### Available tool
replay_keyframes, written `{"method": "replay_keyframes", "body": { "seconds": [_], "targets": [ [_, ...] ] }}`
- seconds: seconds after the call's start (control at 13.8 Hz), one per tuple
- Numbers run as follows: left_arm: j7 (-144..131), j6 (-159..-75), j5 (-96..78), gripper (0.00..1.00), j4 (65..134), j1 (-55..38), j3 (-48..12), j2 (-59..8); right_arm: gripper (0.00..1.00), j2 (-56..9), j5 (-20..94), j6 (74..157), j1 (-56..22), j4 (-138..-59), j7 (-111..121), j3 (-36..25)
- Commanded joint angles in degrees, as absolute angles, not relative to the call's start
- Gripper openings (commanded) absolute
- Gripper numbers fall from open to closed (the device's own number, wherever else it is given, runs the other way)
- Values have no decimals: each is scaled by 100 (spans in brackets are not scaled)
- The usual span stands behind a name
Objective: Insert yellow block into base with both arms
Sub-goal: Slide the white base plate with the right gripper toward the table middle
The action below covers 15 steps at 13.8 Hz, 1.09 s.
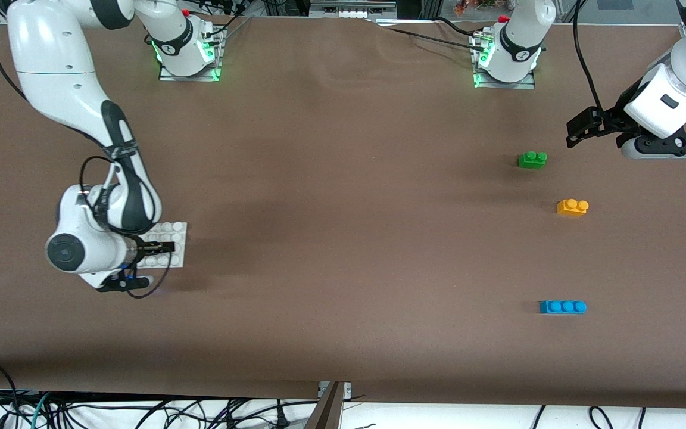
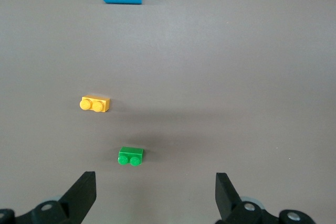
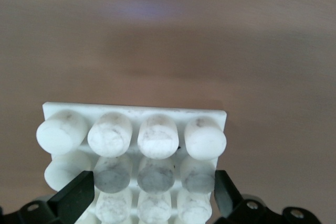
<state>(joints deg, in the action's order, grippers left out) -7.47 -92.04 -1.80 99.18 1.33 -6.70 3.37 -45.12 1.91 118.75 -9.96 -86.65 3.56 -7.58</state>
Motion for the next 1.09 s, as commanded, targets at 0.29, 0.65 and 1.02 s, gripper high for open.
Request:
{"method": "replay_keyframes", "body": {
  "seconds": [0.29,0.65,1.02],
  "targets": [
    [-703,-9105,-88,100,9817,149,-677,316,100,-4851,554,12252,-2178,-8666,-928,-677],
    [-703,-9105,-88,100,9817,149,-668,316,100,-4966,562,12629,-3040,-8648,-2002,-677],
    [-703,-9105,-88,100,9817,149,-668,316,100,-5018,545,12980,-3252,-8534,-2793,-72]
  ]
}}
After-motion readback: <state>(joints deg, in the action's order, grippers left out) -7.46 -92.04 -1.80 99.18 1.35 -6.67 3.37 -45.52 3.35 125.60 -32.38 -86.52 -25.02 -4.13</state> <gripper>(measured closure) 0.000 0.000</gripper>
